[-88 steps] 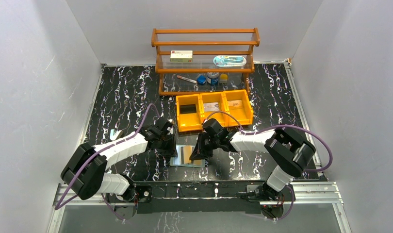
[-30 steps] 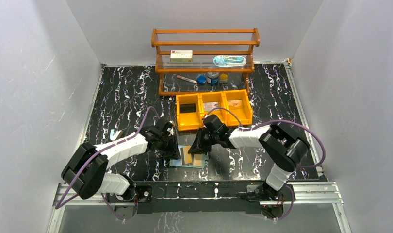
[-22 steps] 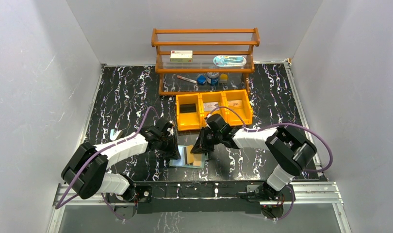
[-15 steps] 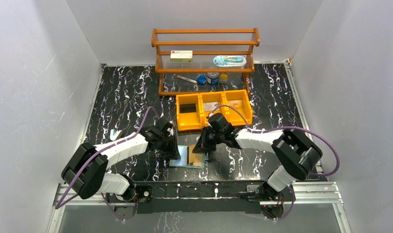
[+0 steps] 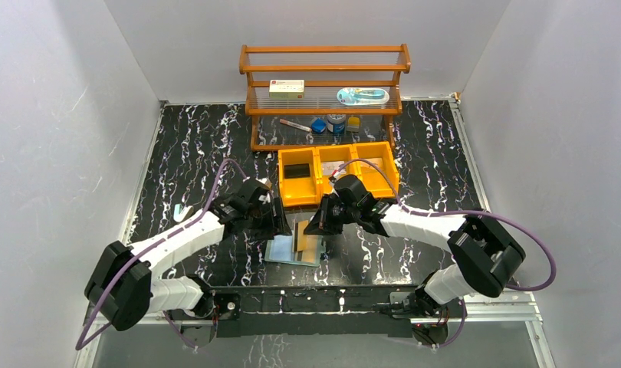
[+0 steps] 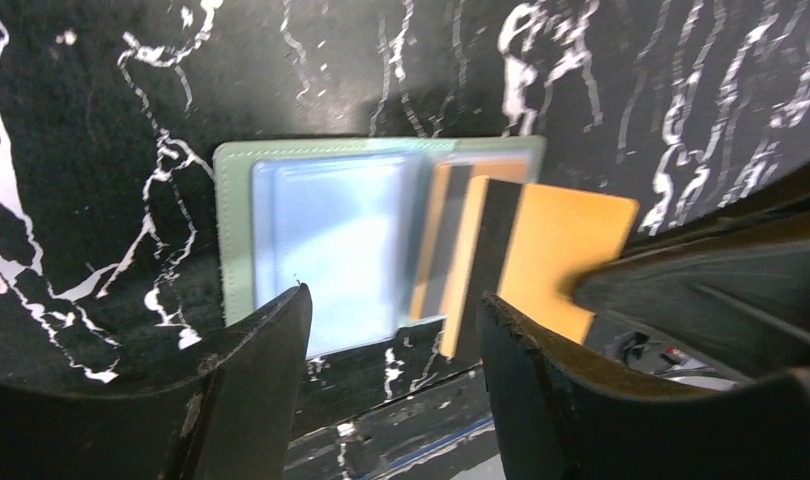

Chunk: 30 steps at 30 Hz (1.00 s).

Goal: Take the credit cards out of the card holder
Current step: Remove the credit card from the card holder, then place the credit card in the storage box.

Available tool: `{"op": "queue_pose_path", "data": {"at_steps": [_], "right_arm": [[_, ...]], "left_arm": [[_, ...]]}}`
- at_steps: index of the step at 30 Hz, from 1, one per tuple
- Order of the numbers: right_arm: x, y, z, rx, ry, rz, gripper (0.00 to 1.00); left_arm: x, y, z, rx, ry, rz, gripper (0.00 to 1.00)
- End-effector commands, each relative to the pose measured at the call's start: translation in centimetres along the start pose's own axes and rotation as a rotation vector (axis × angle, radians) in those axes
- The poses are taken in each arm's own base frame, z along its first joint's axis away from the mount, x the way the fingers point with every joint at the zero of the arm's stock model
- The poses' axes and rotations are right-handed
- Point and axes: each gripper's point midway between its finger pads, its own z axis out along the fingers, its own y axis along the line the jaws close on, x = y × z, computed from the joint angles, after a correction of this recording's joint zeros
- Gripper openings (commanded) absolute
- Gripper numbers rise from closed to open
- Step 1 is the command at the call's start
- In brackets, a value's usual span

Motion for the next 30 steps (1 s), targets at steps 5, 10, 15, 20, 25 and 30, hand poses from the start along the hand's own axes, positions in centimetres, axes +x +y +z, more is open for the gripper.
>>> {"op": "queue_pose_path", "data": {"at_steps": [5,10,15,20,25,30], "right_arm": [[-0.9,2.2,-0.9,-0.089,-0.043,-0.034,0.06],[-0.9,2.6,-1.0,-0.113,-0.055,-0.016,0.07],[-0.9,2.8,-0.9,-0.134,-0.055,0.004,0.07],[-0.9,2.7,-0.7,-0.139,-0.053,0.018,0.07],[-0.8,2.5,-0.6,-0.136,-0.054,0.033,0.08],[-0.8,2.3,-0.7,-0.128,-0.058,0.044,0.08]], "left_arm": [[-1.5,-3.6,-1.2,0.125,-0.025,-0.046,0.66],[-0.8,-5.1,-1.1,0.233,-0.007,-0.110,0.66],[-0.6,-6.0,-1.3,0.317,-0.019,-0.162,0.60],[-0.3,-7.1,-1.4,0.407,-0.007,-0.195,0.45],[-0.4,-7.3,-1.8,0.429,-0.021,-0.196,0.37],[-0.4,-5.9,-1.7,0.350,-0.036,-0.199,0.42]]}}
